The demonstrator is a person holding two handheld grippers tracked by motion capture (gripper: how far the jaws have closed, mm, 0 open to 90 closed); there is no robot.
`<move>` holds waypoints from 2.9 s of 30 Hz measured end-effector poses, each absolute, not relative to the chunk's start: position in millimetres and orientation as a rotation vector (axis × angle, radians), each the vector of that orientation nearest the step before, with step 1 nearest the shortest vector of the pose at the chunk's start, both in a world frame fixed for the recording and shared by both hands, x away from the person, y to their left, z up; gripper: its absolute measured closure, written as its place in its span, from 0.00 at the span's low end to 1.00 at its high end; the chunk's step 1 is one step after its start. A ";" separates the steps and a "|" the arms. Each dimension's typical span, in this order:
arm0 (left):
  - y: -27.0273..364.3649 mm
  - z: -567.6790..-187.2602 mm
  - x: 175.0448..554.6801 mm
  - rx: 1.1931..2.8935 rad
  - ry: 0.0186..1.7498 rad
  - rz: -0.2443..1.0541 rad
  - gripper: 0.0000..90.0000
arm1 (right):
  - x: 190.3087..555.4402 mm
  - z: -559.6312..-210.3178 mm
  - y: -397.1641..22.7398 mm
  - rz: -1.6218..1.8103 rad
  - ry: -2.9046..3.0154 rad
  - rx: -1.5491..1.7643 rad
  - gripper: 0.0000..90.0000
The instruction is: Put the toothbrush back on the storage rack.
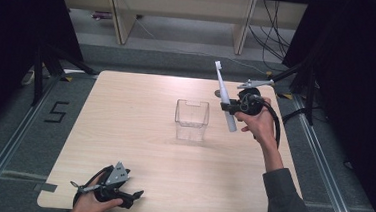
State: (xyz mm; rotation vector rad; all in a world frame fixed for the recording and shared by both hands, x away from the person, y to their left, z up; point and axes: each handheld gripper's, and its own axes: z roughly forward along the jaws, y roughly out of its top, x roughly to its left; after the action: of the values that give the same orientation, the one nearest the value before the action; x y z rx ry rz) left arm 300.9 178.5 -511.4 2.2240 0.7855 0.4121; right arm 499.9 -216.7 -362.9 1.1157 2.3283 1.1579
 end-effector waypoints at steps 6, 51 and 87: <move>178.8 -511.8 300.5 2.220 0.785 0.407 0.17 | 503.3 -354.3 -200.2 1.202 2.331 1.090 0.74; 180.0 -511.0 298.2 2.206 0.798 0.406 0.17 | 538.6 -384.5 -109.0 1.150 2.444 0.974 0.74; 180.6 -510.6 297.8 2.221 0.787 0.403 0.17 | 540.0 -418.3 -90.5 0.848 2.605 1.055 0.74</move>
State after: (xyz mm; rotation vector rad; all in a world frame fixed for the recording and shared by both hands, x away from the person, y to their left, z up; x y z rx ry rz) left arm 297.8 180.6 -510.6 2.2207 0.7866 0.4032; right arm 540.0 -90.5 -418.3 1.0550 2.6051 0.8482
